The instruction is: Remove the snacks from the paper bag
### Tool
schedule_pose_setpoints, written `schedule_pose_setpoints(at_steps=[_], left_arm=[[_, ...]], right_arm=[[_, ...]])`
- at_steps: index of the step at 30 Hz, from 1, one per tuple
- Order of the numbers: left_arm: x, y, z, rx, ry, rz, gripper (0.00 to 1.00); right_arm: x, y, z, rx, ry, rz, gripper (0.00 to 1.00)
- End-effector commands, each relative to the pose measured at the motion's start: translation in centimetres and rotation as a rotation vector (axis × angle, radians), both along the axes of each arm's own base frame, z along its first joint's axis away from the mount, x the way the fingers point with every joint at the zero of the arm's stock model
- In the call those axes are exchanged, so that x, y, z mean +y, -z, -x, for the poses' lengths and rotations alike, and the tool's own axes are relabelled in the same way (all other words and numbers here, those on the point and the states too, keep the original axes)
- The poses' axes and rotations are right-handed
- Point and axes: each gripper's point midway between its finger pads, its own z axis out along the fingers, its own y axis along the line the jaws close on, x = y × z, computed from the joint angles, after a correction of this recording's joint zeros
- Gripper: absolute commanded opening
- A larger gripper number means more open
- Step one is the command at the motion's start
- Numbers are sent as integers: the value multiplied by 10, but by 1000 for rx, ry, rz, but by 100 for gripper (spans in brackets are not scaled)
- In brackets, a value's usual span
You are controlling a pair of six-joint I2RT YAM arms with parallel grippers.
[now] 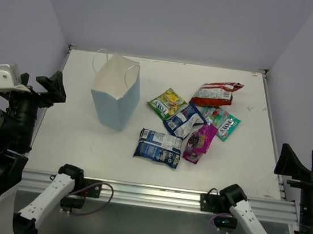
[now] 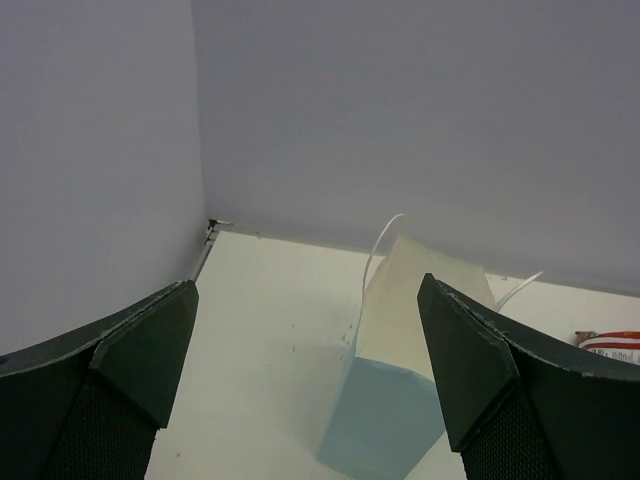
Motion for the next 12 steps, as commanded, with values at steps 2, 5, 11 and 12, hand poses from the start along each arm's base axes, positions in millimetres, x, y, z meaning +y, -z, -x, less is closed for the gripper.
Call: schedule_pose_setpoints(at_steps=[2, 5, 11, 12], left_arm=[[-4, 1, -6, 8, 16, -16, 100], [-8, 6, -11, 26, 33, -22, 100], [-15, 14, -19, 56, 60, -26, 100], [-15, 16, -20, 60, 58, -27, 100]], right_arm=[[5, -7, -5, -12, -11, 21, 99], [6, -8, -5, -16, -15, 19, 99], [9, -4, -8, -6, -25, 15, 99], [10, -4, -7, -8, -27, 7, 99]])
